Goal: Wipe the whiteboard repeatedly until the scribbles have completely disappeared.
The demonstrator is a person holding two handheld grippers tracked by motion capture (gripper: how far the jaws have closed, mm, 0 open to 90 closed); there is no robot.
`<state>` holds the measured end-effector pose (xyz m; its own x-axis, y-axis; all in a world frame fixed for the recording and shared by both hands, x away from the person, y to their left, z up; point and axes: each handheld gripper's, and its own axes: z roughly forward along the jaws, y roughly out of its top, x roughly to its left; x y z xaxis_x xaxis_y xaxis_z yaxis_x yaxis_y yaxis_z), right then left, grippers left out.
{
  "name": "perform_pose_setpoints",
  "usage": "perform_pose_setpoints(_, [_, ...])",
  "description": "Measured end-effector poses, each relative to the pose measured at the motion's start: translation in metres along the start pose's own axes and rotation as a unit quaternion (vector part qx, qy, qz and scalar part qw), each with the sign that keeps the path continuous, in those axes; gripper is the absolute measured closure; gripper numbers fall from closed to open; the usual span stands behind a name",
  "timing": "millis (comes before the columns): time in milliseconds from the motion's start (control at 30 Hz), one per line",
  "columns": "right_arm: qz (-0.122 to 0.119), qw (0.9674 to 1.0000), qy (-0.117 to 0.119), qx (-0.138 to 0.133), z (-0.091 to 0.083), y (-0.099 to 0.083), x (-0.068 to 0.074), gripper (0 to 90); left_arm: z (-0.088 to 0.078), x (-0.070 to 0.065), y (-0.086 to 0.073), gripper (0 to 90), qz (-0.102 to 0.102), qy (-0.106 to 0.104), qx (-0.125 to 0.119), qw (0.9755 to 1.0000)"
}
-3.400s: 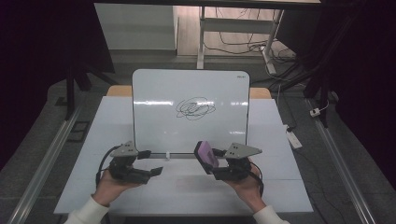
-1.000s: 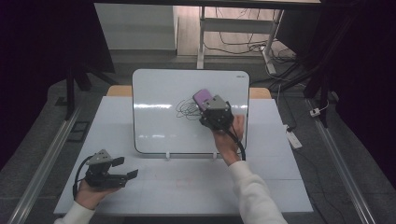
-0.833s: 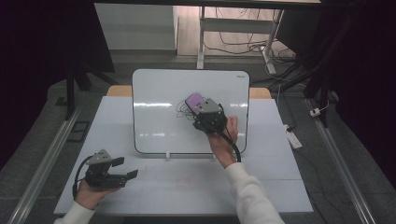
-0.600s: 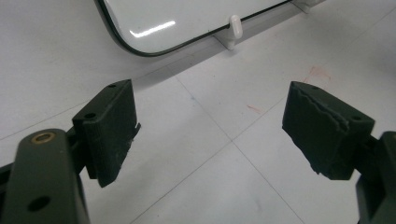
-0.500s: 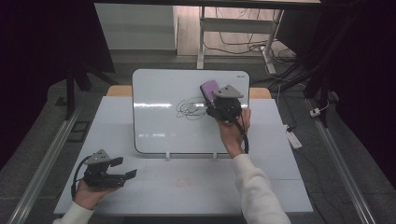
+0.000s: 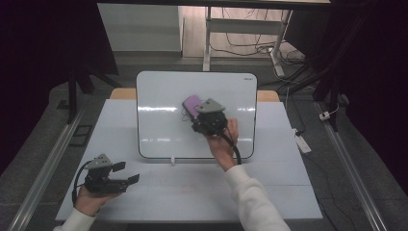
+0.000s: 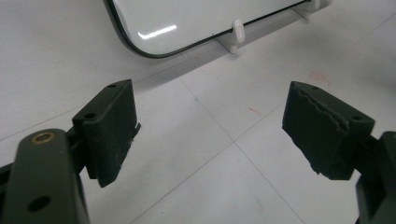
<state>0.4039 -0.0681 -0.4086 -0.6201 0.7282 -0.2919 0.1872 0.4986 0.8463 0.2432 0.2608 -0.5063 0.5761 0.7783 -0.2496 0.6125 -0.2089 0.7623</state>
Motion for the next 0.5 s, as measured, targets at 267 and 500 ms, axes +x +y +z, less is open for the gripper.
perform_pose_setpoints(267, [0.063, 0.9964, -0.052, -0.022, -0.020, -0.004, -0.056, 39.9, 0.000, 0.001, 0.001, 18.7, -0.003, -0.001, -0.001, 1.0000])
perform_pose_setpoints(500, [-0.001, 0.9998, 0.017, -0.009, 0.002, -0.011, 0.014, 39.9, 0.000, 0.001, 0.001, 18.7, -0.003, -0.003, -0.002, 1.0000])
